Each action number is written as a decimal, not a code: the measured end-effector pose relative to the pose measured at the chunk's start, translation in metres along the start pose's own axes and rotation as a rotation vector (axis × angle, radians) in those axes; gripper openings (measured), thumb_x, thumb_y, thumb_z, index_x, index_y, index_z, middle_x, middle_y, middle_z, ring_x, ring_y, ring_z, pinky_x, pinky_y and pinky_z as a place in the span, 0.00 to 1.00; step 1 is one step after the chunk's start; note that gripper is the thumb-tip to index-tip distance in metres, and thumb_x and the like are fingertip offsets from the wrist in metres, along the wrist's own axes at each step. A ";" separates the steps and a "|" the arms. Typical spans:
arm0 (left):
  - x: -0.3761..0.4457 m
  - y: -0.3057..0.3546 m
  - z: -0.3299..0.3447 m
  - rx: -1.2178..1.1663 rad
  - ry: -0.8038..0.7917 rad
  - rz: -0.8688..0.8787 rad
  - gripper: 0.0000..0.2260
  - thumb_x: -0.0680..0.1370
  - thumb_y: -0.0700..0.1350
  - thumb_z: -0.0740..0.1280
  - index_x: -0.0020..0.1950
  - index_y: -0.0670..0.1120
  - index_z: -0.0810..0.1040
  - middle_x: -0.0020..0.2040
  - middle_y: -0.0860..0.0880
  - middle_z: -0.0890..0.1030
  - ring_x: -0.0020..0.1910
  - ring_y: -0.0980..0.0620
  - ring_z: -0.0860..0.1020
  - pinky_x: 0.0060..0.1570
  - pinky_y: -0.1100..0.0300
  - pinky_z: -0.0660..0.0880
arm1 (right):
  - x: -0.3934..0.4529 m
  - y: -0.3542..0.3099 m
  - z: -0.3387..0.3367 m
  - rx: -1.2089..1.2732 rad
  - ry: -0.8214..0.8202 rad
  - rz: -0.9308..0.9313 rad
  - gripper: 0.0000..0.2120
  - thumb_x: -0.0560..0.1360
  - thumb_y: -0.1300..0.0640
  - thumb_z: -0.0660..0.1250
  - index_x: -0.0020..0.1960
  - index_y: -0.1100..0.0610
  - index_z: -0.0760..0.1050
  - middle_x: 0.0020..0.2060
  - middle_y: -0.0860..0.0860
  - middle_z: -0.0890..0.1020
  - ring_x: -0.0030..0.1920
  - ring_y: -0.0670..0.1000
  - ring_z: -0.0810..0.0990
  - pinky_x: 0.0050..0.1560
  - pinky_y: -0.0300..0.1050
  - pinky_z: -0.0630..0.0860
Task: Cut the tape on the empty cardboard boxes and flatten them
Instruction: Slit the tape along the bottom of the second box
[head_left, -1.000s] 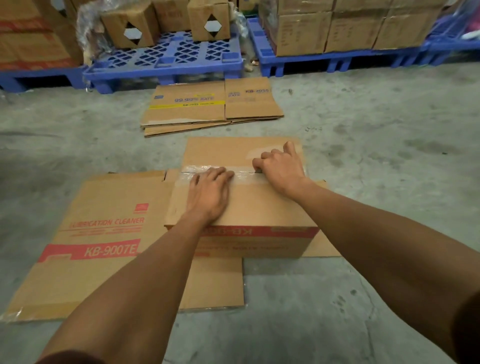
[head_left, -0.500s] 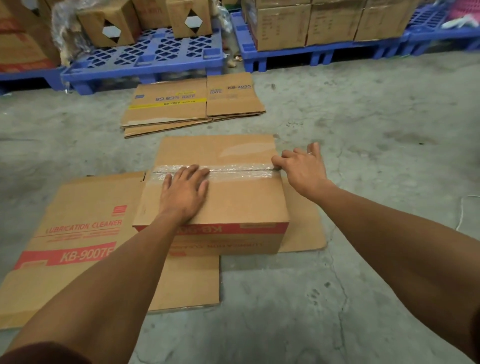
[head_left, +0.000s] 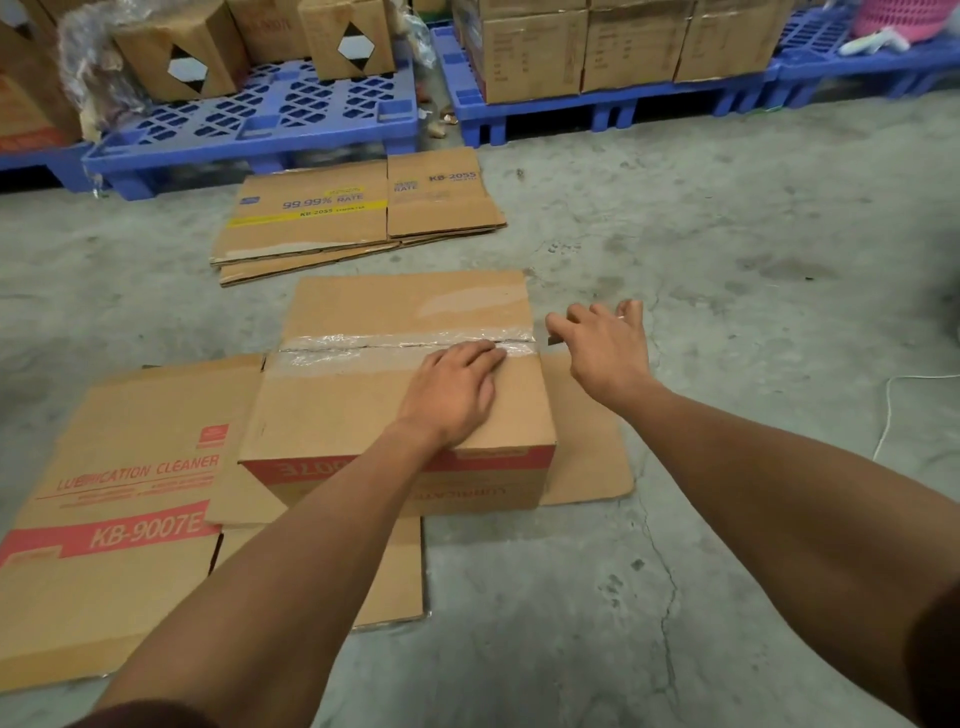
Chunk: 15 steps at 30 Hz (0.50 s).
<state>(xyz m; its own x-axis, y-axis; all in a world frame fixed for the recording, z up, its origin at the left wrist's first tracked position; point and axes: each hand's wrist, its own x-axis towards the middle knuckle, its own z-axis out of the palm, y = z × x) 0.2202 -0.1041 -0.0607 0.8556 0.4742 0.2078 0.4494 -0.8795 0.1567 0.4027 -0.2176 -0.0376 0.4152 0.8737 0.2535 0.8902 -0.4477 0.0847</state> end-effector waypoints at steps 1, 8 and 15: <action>0.002 0.000 0.000 -0.034 0.016 -0.018 0.19 0.81 0.47 0.58 0.71 0.51 0.72 0.70 0.51 0.74 0.69 0.51 0.69 0.69 0.54 0.61 | -0.005 0.009 0.006 0.024 -0.010 0.081 0.17 0.74 0.66 0.60 0.52 0.46 0.74 0.47 0.47 0.79 0.49 0.54 0.77 0.49 0.51 0.54; 0.012 0.011 0.004 -0.021 0.024 -0.065 0.18 0.76 0.46 0.59 0.66 0.49 0.75 0.65 0.50 0.77 0.65 0.48 0.71 0.66 0.51 0.63 | 0.014 0.007 0.004 0.670 -0.126 0.590 0.08 0.79 0.55 0.65 0.55 0.46 0.79 0.53 0.51 0.82 0.51 0.56 0.80 0.48 0.46 0.75; 0.003 0.016 0.007 0.060 -0.015 -0.037 0.21 0.79 0.47 0.58 0.71 0.45 0.70 0.70 0.46 0.71 0.69 0.45 0.68 0.71 0.51 0.61 | 0.035 -0.026 0.017 1.017 -0.162 0.883 0.11 0.77 0.59 0.65 0.55 0.48 0.80 0.58 0.52 0.80 0.54 0.57 0.80 0.46 0.41 0.72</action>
<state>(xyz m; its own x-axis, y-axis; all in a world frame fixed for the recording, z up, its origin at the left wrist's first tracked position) 0.2319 -0.1168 -0.0644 0.8415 0.5062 0.1887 0.4950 -0.8624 0.1062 0.3970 -0.1720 -0.0477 0.8691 0.4150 -0.2691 0.0316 -0.5895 -0.8072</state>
